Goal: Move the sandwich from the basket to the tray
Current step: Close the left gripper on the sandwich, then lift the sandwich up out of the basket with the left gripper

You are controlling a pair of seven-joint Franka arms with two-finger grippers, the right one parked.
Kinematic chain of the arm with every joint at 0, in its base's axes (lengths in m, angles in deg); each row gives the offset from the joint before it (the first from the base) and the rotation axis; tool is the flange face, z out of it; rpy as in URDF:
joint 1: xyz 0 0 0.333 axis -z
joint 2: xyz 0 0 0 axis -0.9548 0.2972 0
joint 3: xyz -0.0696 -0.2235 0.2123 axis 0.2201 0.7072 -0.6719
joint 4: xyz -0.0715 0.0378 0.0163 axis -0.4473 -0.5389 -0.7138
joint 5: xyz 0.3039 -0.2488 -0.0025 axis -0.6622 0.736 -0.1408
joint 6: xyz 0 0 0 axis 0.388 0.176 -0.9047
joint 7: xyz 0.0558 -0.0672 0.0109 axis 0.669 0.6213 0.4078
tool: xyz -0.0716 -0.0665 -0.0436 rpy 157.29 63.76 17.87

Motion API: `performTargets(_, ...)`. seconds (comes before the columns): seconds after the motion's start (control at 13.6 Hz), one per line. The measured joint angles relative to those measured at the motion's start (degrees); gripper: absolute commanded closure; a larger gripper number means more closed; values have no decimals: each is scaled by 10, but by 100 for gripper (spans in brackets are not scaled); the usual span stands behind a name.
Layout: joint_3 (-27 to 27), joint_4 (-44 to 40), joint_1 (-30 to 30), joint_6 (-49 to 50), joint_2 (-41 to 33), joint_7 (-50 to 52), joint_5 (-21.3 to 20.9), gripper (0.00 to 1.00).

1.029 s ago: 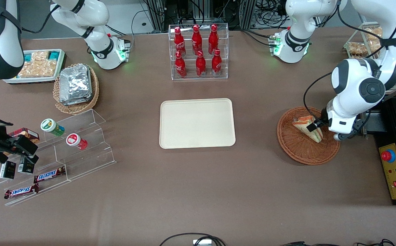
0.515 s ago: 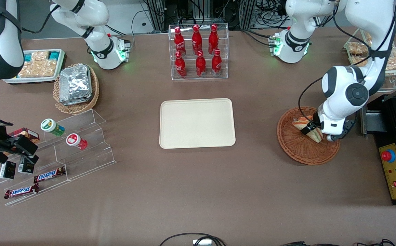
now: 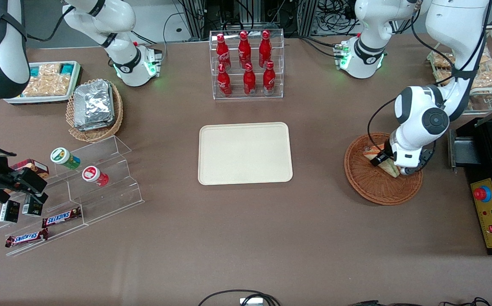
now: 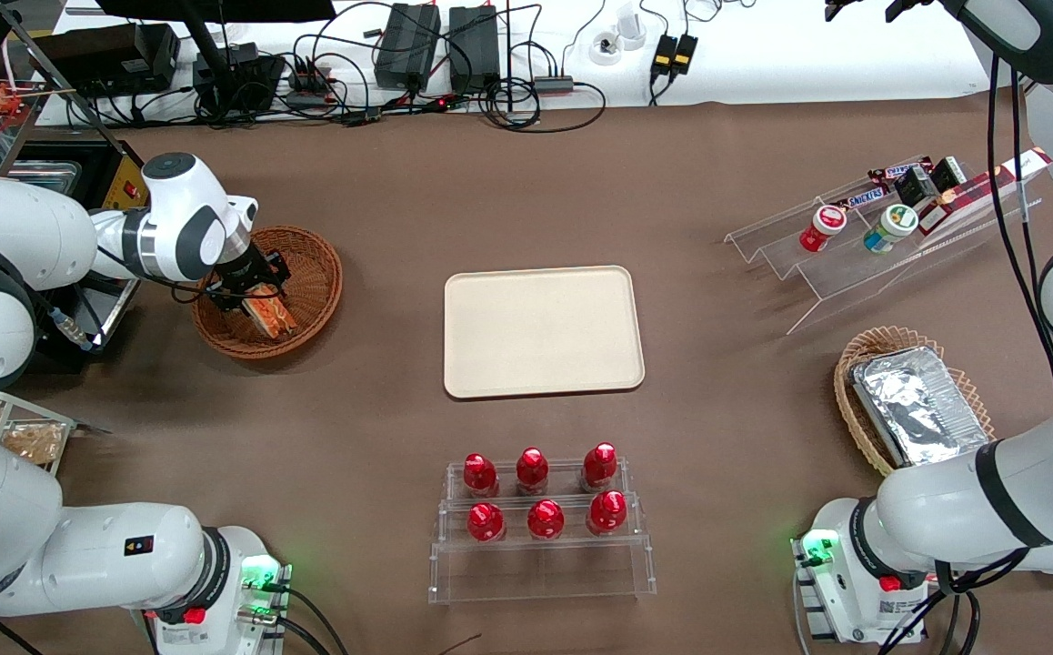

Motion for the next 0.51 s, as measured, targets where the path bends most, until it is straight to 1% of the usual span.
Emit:
performTargets(0.29, 0, -3, 0, 8, -7, 0, 0, 100)
performTargets(0.51, 0, -25, 0, 76, -44, -16, 0, 100)
